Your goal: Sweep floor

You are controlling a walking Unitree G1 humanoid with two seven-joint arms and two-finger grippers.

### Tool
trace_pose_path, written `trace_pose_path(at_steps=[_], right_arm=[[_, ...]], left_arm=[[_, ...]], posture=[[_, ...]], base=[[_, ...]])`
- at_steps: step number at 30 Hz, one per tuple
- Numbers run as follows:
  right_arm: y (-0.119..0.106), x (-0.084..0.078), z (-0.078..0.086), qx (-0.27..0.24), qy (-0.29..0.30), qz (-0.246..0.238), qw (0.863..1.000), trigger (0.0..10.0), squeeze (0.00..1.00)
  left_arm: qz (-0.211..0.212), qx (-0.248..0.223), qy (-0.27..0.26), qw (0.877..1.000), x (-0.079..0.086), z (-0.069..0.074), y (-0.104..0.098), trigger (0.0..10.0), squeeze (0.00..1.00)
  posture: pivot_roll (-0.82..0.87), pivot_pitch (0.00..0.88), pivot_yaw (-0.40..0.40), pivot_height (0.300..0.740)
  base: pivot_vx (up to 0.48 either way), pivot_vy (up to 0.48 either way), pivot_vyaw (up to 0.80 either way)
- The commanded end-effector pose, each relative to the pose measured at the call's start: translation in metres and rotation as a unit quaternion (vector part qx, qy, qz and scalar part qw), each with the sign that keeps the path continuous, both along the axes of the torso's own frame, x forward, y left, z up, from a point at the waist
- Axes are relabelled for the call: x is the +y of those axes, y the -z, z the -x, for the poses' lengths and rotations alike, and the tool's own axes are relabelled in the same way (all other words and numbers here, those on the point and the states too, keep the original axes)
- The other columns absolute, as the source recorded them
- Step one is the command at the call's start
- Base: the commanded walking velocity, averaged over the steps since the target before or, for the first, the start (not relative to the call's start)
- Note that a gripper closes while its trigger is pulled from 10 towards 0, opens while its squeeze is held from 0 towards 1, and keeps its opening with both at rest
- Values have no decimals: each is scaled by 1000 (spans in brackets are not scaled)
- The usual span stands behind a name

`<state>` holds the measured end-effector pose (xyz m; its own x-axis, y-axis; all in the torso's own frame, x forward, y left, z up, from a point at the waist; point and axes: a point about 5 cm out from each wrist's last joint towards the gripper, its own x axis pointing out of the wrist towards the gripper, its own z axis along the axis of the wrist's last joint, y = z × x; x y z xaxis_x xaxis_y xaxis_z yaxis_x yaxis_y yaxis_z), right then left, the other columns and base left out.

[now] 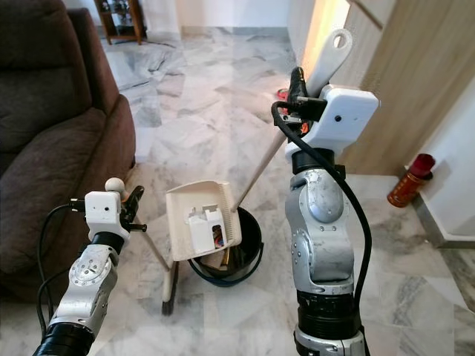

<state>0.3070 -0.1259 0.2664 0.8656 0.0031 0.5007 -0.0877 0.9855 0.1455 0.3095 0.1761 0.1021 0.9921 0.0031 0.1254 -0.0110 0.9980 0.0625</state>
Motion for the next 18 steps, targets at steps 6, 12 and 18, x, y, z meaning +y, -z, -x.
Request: trace_pose_path(at_steps=[6, 12, 18], right_arm=[[-11, 3, 3, -30, -10, -10, 999, 10000, 0], [-12, 4, 3, -32, -12, -11, 999, 10000, 0], [-12, 3, 3, -34, -10, -10, 999, 10000, 0]], left_arm=[[-5, -27, -3, 1000, 3, -1, -11, 10000, 0], [-5, -27, -4, 1000, 3, -1, -11, 10000, 0], [-5, -31, -7, 999, 4, -1, -12, 10000, 0]], posture=[[53, 90, -2, 740], [54, 91, -2, 740], [54, 92, -2, 740]], base=[[267, 0, -485], [289, 0, -109], [147, 0, 0]])
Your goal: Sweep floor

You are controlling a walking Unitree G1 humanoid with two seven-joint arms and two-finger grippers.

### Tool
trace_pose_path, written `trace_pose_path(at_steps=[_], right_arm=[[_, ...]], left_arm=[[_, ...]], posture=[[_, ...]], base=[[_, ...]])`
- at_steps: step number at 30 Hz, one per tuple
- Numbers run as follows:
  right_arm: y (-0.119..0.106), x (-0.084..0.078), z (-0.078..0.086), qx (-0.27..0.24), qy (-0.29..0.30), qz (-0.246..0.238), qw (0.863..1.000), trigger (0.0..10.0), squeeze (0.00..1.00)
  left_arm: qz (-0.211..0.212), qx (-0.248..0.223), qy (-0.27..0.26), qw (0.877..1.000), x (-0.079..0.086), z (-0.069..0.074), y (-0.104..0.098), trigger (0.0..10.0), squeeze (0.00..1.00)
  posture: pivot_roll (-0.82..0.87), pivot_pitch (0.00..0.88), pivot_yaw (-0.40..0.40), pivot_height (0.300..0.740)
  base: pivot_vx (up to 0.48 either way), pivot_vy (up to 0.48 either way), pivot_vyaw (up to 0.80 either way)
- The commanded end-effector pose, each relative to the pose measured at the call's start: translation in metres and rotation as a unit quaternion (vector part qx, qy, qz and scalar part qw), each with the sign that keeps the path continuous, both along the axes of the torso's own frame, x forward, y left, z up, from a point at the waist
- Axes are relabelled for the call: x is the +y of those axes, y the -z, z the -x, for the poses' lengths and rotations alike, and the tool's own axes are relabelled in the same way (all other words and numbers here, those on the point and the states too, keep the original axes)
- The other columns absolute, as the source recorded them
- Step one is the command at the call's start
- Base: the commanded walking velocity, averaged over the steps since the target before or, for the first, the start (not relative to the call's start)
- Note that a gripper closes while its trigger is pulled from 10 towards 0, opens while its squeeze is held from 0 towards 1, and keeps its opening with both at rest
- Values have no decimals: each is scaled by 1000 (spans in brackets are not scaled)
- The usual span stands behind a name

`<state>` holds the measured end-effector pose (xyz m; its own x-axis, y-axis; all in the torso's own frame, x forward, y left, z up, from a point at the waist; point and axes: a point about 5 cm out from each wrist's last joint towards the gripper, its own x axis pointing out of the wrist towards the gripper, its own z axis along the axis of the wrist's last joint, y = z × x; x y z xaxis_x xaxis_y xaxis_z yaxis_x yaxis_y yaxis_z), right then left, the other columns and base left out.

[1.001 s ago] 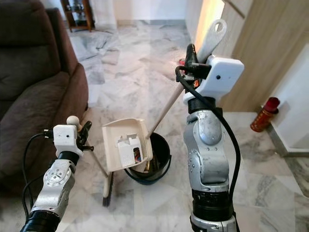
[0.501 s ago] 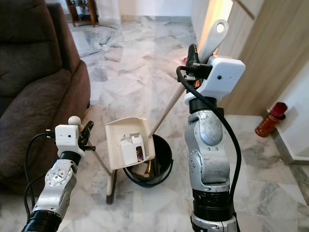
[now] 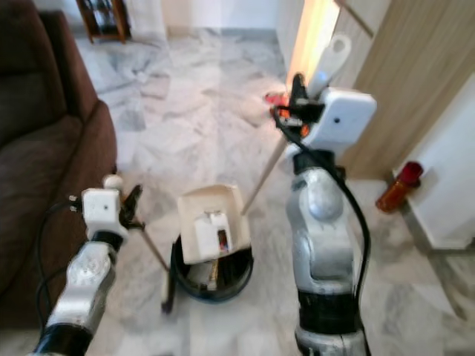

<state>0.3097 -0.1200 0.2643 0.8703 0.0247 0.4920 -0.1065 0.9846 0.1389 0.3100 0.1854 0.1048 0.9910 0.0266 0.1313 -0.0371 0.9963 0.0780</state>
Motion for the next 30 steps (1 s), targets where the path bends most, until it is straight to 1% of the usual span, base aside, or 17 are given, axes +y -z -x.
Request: trace_pose_path(at_steps=[1, 9, 14, 15, 18, 20, 22, 25, 28, 30], right_arm=[[-14, -3, 6, -39, 0, -15, 999, 10000, 0], [-15, -2, 6, -43, 1, -14, 999, 10000, 0], [-18, 0, 8, -56, -1, -10, 998, 10000, 0], [-20, 3, 11, -67, -4, 3, 998, 10000, 0], [-22, 6, 12, -75, -6, 11, 997, 10000, 0], [-24, 12, 15, -89, -9, 29, 996, 10000, 0], [-25, 16, 18, -102, -10, 48, 994, 10000, 0], [-26, 24, 23, -123, -15, 91, 988, 10000, 0], [-23, 36, 29, -132, -43, 99, 985, 10000, 0], [-23, 41, 32, -137, -59, 93, 984, 10000, 0]], left_arm=[[3, -28, 5, 1000, -6, -1, -10, 10000, 0], [4, -28, 7, 1000, -6, -1, -9, 10000, 0], [4, -25, 9, 1000, -6, -1, -9, 10000, 0], [3, -24, 9, 1000, -6, 0, -8, 10000, 0], [3, -24, 10, 1000, -6, 0, -8, 10000, 0], [3, -24, 11, 1000, -6, 0, -8, 10000, 0], [3, -24, 10, 1000, -6, 0, -8, 10000, 0], [4, -24, 11, 1000, -6, 0, -8, 10000, 0], [4, -24, 12, 1000, -6, -1, -8, 10000, 0], [4, -25, 13, 1000, -7, -1, -8, 10000, 0]], posture=[[54, 92, -2, 740], [54, 93, -2, 740], [53, 94, -1, 740], [53, 94, -1, 740], [54, 96, 0, 740], [54, 96, 0, 740], [54, 95, 0, 740], [55, 95, 1, 740], [55, 96, 2, 740], [54, 97, 4, 740]], base=[[0, 0, 0], [0, 0, 0], [0, 0, 0], [0, 0, 0], [0, 0, 0], [0, 0, 0], [0, 0, 0], [0, 0, 0], [0, 0, 0], [0, 0, 0]])
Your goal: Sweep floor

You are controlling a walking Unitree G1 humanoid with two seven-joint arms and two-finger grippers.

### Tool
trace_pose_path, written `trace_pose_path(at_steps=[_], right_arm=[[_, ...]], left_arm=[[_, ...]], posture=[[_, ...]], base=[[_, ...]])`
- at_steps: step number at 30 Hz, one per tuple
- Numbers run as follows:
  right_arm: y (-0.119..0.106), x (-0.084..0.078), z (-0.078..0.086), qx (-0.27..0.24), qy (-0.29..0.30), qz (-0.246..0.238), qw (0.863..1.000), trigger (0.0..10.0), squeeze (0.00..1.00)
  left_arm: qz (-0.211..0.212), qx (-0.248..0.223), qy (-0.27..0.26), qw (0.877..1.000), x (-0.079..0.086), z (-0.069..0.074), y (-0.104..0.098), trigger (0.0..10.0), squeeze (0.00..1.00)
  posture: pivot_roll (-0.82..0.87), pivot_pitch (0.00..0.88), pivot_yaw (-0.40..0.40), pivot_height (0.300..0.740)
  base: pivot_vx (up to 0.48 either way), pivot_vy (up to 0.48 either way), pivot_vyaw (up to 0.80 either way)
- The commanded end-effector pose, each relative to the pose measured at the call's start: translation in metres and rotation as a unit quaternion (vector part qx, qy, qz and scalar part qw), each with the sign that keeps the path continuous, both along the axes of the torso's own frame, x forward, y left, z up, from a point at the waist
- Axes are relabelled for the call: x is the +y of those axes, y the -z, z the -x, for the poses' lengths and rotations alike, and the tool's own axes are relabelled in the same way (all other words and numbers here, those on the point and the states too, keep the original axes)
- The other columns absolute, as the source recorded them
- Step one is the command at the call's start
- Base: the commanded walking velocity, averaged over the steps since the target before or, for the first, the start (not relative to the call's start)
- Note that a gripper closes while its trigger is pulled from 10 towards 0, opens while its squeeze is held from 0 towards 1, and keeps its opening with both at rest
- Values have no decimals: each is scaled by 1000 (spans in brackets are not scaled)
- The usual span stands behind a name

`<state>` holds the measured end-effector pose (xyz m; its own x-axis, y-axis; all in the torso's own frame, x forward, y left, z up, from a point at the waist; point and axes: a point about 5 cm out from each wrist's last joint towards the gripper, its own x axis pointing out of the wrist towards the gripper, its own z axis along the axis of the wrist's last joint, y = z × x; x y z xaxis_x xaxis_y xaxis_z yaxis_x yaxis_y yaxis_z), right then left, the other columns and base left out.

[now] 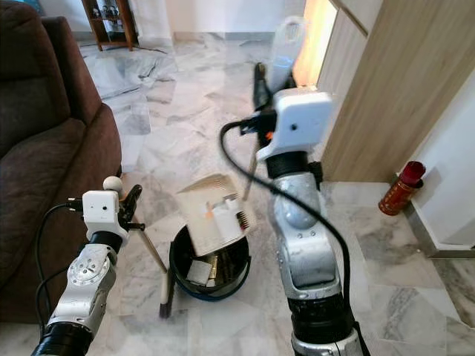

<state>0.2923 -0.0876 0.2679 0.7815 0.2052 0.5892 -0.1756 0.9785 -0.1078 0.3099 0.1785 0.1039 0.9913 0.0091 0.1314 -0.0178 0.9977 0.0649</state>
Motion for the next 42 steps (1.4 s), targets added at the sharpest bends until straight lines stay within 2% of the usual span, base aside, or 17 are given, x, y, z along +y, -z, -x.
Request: trace_pose_path(at_steps=[1, 7, 9, 11, 18, 25, 33, 42], right_arm=[[-20, 10, 16, -61, -39, -22, 997, 10000, 0], [-21, 20, 22, -74, -58, -23, 995, 10000, 0], [-22, 24, 26, -94, -60, 4, 994, 10000, 0], [-21, 28, 29, -96, -69, 8, 993, 10000, 0], [-15, 46, 39, -115, -106, 67, 985, 10000, 0], [-10, 55, 46, -129, -134, 112, 976, 10000, 0], [-6, 59, 49, -144, -140, 156, 967, 10000, 0], [-1, 61, 51, -145, -148, 175, 963, 10000, 0]], left_arm=[[-2, -25, 3, 1000, 0, -1, -9, 10000, 0], [-1, -26, 4, 1000, -1, -1, -10, 10000, 0], [0, -26, 5, 1000, -1, -1, -10, 10000, 0], [0, -26, 5, 1000, -2, -1, -10, 10000, 0], [1, -26, 6, 1000, -2, -2, -10, 10000, 0], [2, -26, 7, 1000, -2, -2, -10, 10000, 0], [3, -26, 7, 1000, -2, -2, -10, 10000, 0], [3, -26, 7, 1000, -3, -2, -10, 10000, 0]], posture=[[54, 97, 4, 740], [54, 97, 3, 740], [54, 97, 3, 740], [49, 97, 6, 740], [49, 97, 6, 740], [51, 103, 7, 740], [51, 105, 7, 740], [52, 105, 6, 740]], base=[[0, 0, 0], [0, 0, 0], [0, 0, 0], [0, 0, 0], [0, 0, 0], [0, 0, 0], [0, 0, 0], [0, 0, 0]])
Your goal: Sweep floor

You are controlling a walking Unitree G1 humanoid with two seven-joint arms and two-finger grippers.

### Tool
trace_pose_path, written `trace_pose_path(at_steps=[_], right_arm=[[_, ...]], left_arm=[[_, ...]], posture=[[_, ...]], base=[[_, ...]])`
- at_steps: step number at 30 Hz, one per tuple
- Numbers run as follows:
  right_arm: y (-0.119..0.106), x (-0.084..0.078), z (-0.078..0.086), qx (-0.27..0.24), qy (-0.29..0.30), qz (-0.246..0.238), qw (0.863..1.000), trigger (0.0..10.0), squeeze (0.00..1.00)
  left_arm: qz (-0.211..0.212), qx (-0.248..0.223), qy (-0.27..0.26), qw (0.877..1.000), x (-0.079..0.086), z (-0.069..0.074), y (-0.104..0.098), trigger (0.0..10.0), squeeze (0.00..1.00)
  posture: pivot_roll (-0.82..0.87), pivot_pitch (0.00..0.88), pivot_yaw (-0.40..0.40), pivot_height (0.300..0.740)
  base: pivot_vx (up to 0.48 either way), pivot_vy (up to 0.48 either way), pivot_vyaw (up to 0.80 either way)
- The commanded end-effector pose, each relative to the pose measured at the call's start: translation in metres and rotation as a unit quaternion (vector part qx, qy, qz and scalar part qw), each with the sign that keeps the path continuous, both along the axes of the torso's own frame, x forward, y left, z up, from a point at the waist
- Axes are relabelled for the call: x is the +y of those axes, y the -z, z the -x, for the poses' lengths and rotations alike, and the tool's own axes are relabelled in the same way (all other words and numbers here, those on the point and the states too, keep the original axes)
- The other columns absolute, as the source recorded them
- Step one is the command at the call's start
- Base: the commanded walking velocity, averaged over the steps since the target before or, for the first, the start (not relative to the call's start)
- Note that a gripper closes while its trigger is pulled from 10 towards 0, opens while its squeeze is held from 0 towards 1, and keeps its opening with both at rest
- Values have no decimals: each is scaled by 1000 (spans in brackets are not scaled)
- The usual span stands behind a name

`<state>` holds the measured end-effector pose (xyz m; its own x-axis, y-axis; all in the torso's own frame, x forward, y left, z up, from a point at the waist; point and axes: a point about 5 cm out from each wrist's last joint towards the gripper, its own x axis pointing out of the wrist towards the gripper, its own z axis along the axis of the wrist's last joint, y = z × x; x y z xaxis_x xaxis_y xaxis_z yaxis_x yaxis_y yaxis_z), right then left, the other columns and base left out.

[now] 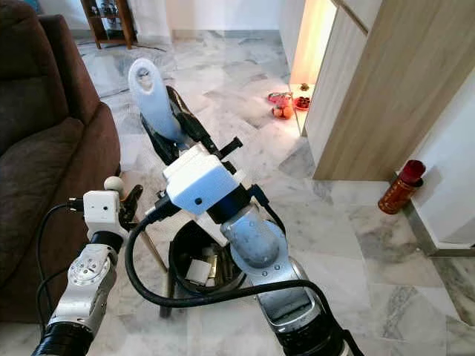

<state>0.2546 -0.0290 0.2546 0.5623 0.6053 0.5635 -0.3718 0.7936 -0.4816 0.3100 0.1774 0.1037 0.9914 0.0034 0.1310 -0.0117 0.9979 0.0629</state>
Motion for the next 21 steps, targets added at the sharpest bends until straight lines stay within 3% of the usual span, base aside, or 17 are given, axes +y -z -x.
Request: trace_pose_path(at_steps=[1, 12, 15, 19, 21], right_arm=[[-14, 3, 13, -54, -21, -5, 998, 10000, 0], [-12, 1, 10, -58, -10, 14, 998, 10000, 0], [-12, -12, -5, -66, 68, 24, 995, 10000, 0], [-13, -21, -14, -65, 112, 29, 991, 10000, 0], [-11, -43, -31, -41, 193, 7, 980, 10000, 0]], left_arm=[[2, -26, 4, 1000, -2, -2, -10, 10000, 0], [2, -27, 3, 1000, -1, -2, -11, 10000, 0], [2, -27, 2, 1000, -1, -2, -11, 10000, 0], [2, -27, 2, 1000, -1, -2, -11, 10000, 0], [2, -27, 2, 1000, -1, -2, -10, 10000, 0]], posture=[[52, 105, 6, 740], [52, 105, 3, 740], [52, 105, 3, 740], [52, 105, 3, 740], [48, 103, 1, 740]], base=[[0, 0, 0], [0, 0, 0], [0, 0, 0], [0, 0, 0], [0, 0, 0]])
